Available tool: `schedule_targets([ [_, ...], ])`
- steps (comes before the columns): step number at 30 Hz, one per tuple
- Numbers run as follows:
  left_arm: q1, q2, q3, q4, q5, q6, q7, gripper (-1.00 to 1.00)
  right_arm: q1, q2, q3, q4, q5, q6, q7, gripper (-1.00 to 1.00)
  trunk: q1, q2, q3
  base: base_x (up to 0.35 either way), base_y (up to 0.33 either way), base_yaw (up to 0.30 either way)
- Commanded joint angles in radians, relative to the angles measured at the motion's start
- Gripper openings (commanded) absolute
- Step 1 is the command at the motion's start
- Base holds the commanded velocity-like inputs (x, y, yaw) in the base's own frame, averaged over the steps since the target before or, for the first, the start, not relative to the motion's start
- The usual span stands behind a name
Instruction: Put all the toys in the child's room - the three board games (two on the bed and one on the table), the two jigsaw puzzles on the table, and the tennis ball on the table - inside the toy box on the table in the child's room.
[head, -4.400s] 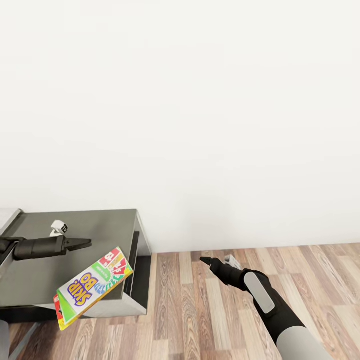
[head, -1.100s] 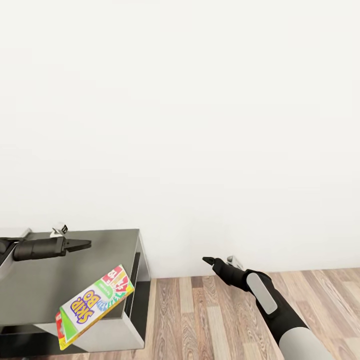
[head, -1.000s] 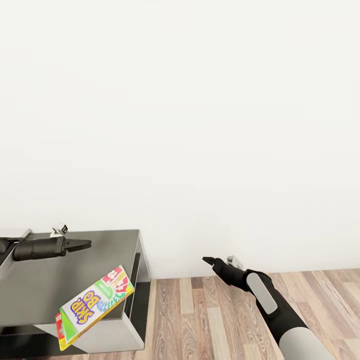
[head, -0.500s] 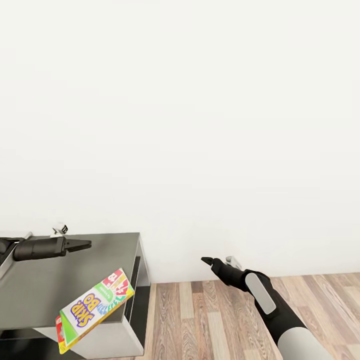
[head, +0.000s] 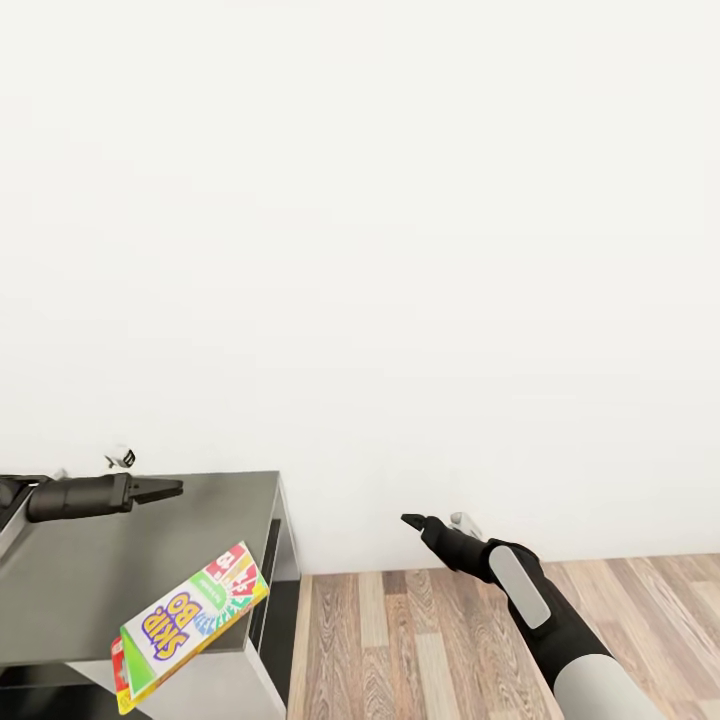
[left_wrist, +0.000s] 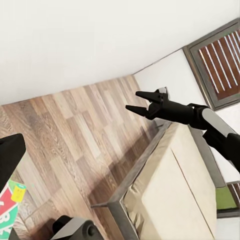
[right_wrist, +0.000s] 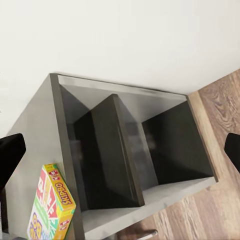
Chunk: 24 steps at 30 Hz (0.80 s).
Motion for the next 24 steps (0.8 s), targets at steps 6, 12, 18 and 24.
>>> schedule_targets([
  [6, -0.001, 0.000, -0.009, 0.000, 0.004, 0.011, -0.003, 1.00, -0.001, -0.003, 0.000, 0.000, 0.001, 0.002, 0.002, 1.00, 0.001, -0.002, 0.002, 0.000, 0.000, 0.000],
  [12, -0.001, -0.003, -0.012, 0.000, 0.004, 0.012, -0.003, 1.00, -0.001, -0.001, 0.003, 0.000, 0.001, 0.004, 0.002, 1.00, 0.001, -0.002, 0.003, 0.000, 0.000, 0.000],
  [18, -0.001, -0.006, -0.012, 0.000, 0.004, 0.012, -0.003, 1.00, -0.001, 0.002, 0.005, 0.000, 0.002, 0.004, 0.002, 1.00, 0.001, -0.002, 0.003, 0.000, 0.000, 0.000],
  [24, -0.001, -0.007, -0.010, 0.000, 0.004, 0.012, -0.003, 1.00, -0.001, 0.005, 0.008, 0.002, 0.002, 0.003, 0.000, 1.00, 0.001, -0.002, 0.003, 0.000, 0.000, 0.000],
])
